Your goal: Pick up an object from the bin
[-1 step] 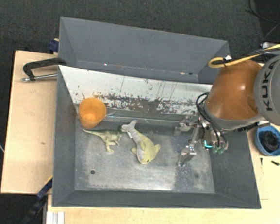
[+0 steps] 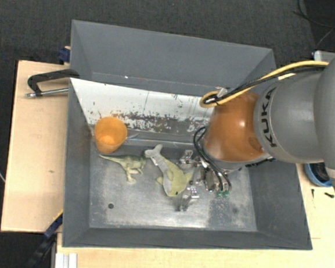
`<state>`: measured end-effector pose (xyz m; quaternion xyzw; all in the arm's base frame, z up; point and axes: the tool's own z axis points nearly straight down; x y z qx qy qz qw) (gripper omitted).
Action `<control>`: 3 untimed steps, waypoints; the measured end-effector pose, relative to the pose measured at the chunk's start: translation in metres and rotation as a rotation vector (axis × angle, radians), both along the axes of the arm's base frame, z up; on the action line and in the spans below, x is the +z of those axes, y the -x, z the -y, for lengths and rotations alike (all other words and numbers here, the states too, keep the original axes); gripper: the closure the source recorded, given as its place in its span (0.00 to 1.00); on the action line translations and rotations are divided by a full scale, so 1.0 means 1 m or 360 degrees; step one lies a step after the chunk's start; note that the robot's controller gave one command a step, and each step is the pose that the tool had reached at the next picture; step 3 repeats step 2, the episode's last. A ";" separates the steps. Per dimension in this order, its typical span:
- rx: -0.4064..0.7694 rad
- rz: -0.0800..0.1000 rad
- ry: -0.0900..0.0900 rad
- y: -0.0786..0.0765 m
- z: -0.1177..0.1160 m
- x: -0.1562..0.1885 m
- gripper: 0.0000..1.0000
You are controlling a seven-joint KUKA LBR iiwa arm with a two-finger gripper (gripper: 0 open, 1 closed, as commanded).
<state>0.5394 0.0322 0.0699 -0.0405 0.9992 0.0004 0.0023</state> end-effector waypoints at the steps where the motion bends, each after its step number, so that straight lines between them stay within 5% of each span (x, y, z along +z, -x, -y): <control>1: -0.0008 0.0004 0.0000 -0.001 0.003 0.003 1.00; 2: 0.0753 0.0015 0.0001 -0.012 -0.063 0.202 1.00; 3: 0.0753 0.0015 0.0001 -0.012 -0.063 0.202 1.00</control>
Offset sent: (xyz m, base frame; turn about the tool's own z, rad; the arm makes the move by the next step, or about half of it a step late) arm 0.0000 0.0000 0.0000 0.0000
